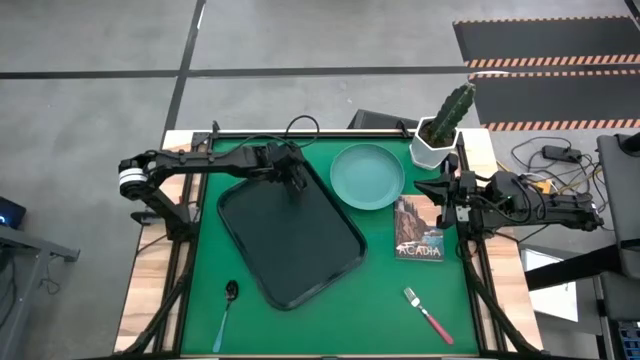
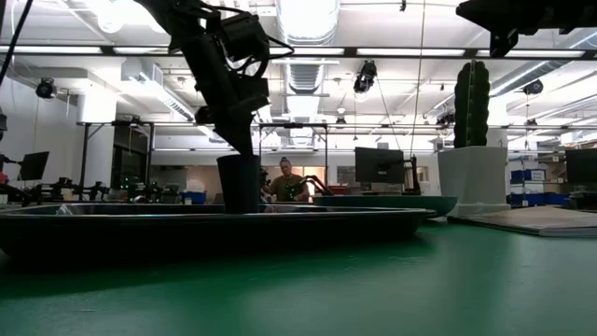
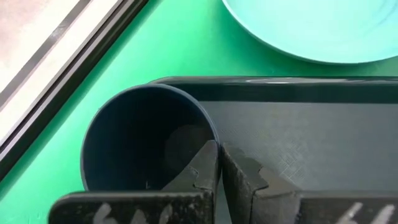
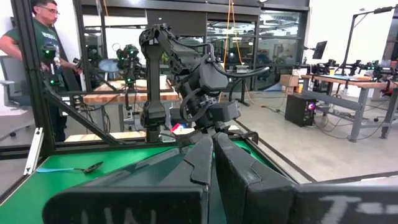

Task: Pick and place plate/cup/fork/spoon on tray
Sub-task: Put the black cup on the black serving tray, then put the blue plate on the black serving tray at the bottom of the black cup

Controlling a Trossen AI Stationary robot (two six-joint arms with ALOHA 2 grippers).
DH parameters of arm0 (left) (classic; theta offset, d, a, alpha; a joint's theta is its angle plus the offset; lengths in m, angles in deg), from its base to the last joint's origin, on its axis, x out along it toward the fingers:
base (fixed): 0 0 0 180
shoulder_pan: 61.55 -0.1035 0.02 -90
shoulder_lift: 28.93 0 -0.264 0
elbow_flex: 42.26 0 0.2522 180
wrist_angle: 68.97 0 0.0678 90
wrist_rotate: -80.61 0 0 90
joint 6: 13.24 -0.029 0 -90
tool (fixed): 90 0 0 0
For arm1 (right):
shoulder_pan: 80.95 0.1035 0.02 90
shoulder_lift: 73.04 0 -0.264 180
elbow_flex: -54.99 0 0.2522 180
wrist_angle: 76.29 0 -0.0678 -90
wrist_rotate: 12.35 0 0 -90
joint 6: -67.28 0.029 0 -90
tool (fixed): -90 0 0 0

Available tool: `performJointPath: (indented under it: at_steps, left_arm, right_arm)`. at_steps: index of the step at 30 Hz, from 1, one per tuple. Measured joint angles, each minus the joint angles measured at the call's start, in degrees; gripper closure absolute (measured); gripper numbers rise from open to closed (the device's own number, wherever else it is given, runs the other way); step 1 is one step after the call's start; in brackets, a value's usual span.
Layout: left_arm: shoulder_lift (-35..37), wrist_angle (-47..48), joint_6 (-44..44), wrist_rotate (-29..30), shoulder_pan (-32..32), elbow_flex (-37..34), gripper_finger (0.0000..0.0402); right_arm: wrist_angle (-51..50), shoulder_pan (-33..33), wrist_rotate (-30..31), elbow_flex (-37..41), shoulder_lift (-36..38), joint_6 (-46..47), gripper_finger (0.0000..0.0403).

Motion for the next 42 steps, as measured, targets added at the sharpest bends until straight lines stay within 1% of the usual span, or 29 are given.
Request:
performJointPath:
  at_steps: [3,12,17,26,28,31,34,37,42]
  left_arm:
    - [0.00,0.00,0.02,-0.30,-0.01,-0.02,0.0386]
    - [0.00,0.00,1.46,-0.40,0.00,-0.09,0.0293]
    - [0.37,0.18,1.29,-0.43,0.01,0.02,0.0266]
    - [6.63,0.06,1.52,-3.72,1.11,2.14,0.0260]
    - [8.30,-1.81,1.48,-3.98,2.43,2.52,0.0260]
    - [9.37,-7.44,0.36,-4.13,5.26,2.41,0.0260]
    - [9.41,-14.96,-3.54,-4.44,8.92,2.41,0.0260]
    - [8.03,-21.05,-7.08,-4.60,12.38,3.33,0.0260]
    - [3.27,-22.84,-10.36,-4.60,15.64,6.69,0.0260]
  right_arm:
    - [-0.04,0.01,0.00,0.00,0.00,0.00,0.0394]
    - [-0.37,0.01,0.00,0.00,0.00,0.05,0.0394]
    - [-0.37,0.00,-0.02,0.00,0.00,1.12,0.0394]
    - [-0.37,0.02,-0.02,0.00,0.00,1.46,0.0394]
    - [-0.37,0.00,-0.02,0.00,0.00,1.47,0.0394]
    - [-0.37,0.00,-0.02,0.00,0.00,1.38,0.0394]
    - [-0.37,0.00,-0.02,0.00,0.02,1.46,0.0394]
    - [-0.88,0.01,-0.02,-0.30,0.02,1.61,0.0394]
    - [-1.32,0.02,-0.06,-0.79,-0.02,2.38,0.0394]
